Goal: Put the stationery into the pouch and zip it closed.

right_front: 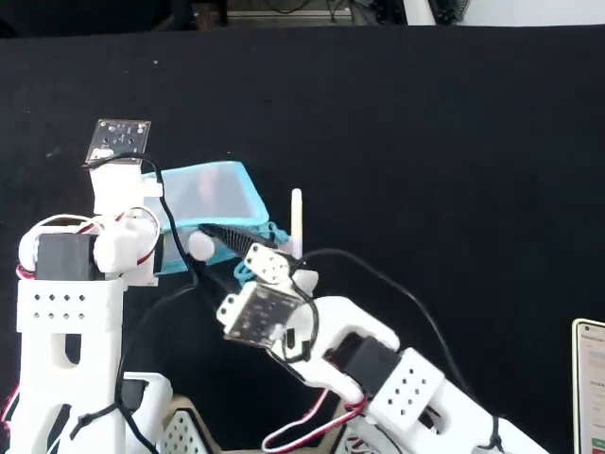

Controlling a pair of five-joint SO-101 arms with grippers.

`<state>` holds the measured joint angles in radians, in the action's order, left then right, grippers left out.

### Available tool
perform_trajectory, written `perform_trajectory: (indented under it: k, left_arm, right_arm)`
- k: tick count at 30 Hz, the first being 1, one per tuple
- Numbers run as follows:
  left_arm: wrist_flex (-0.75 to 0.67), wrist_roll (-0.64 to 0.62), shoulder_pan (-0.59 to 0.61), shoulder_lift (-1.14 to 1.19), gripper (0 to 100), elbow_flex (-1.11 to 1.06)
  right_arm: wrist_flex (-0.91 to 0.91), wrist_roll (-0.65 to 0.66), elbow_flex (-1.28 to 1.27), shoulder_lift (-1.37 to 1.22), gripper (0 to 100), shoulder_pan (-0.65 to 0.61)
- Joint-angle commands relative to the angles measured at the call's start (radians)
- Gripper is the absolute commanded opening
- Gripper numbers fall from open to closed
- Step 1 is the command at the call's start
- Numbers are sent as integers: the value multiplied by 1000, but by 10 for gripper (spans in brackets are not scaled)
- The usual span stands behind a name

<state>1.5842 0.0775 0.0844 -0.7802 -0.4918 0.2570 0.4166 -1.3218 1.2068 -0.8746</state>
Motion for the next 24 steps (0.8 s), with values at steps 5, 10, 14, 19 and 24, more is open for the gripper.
perform_trajectory:
  k: [5, 10, 14, 19, 24]
  left_arm:
    - [-2, -8, -5, 2, 32, -2]
    - [-2, -8, -5, 2, 32, -2]
    - [-2, -8, -5, 2, 32, -2]
    - [-2, -8, -5, 2, 32, -2]
    - [-2, -8, -5, 2, 32, -2]
  right_arm:
    - [428, -114, 321, 25, 181, -8]
    - [646, -114, 472, 168, 181, 8]
    - [735, -117, 527, 248, 181, 190]
    - [729, -265, 521, 180, 181, 509]
    - [712, -456, 522, -73, 183, 632]
